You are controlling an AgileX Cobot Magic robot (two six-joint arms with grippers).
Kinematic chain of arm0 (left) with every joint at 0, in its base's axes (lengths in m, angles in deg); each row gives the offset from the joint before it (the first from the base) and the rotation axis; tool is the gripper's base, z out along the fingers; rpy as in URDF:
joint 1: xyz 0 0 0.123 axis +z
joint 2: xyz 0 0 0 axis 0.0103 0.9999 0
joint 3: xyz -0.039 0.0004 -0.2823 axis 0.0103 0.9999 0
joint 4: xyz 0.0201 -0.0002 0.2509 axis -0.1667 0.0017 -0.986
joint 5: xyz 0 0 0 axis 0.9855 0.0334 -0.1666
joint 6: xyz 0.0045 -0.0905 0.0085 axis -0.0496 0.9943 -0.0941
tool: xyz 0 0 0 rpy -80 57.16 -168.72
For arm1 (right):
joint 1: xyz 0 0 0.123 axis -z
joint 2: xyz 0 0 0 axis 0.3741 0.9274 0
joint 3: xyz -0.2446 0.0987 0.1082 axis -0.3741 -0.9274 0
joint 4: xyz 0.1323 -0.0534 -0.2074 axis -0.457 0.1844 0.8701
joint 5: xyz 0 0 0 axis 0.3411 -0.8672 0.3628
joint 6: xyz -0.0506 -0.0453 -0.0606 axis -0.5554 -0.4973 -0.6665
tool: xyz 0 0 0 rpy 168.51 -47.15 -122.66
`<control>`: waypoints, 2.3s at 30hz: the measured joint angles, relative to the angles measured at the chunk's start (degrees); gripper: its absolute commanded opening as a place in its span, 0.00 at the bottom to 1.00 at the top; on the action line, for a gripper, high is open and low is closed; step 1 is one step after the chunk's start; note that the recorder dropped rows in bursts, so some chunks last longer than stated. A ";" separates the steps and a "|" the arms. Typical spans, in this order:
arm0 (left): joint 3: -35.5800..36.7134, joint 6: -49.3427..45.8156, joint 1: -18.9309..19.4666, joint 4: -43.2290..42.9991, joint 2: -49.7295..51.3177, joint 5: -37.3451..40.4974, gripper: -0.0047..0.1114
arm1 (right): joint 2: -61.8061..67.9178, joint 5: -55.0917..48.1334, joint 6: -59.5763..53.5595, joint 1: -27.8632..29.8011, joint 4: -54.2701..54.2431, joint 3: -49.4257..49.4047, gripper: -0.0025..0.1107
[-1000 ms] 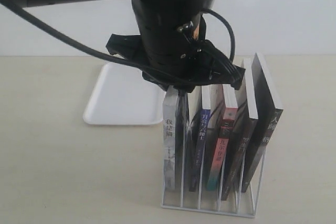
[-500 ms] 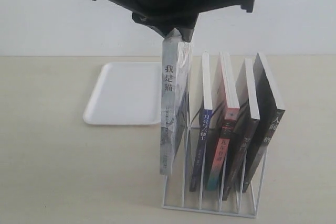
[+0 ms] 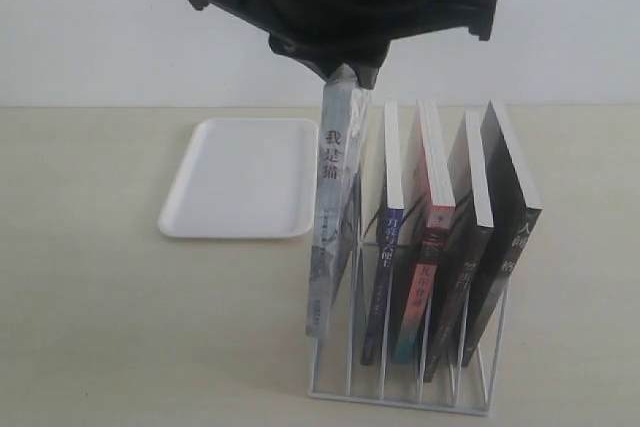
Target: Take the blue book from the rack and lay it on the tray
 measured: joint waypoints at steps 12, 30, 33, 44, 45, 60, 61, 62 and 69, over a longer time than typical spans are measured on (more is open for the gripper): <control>4.65 2.58 0.00 -3.74 1.97 -7.09 0.13 | 0.00 0.00 0.00 0.00 0.00 0.00 0.02; 4.65 1.11 0.00 -2.70 1.97 -3.95 0.21 | 0.00 0.00 0.00 0.00 0.00 0.00 0.02; 4.65 0.90 0.00 -2.70 1.97 -4.17 0.30 | 0.00 0.00 0.00 0.00 0.00 0.00 0.02; 4.65 -0.11 0.00 -2.47 3.60 -4.04 0.42 | 0.00 0.00 0.00 0.00 0.00 0.00 0.02; 4.65 -0.11 0.00 -2.47 3.58 -4.04 0.42 | 0.00 0.00 0.00 0.00 0.00 0.00 0.02; 4.54 -4.23 0.00 6.23 2.06 -8.03 0.42 | 0.00 0.00 0.00 0.00 0.00 0.00 0.02; 4.54 -4.40 0.00 6.39 2.28 -8.16 0.42 | 0.00 0.00 0.00 0.00 0.00 0.00 0.02; 4.54 -4.50 0.00 6.39 2.60 -8.30 0.42 | 0.00 0.00 0.00 0.00 0.00 0.00 0.02; 4.54 -4.75 0.00 6.27 5.10 -8.65 0.42 | 0.00 0.00 0.00 0.00 0.00 0.00 0.02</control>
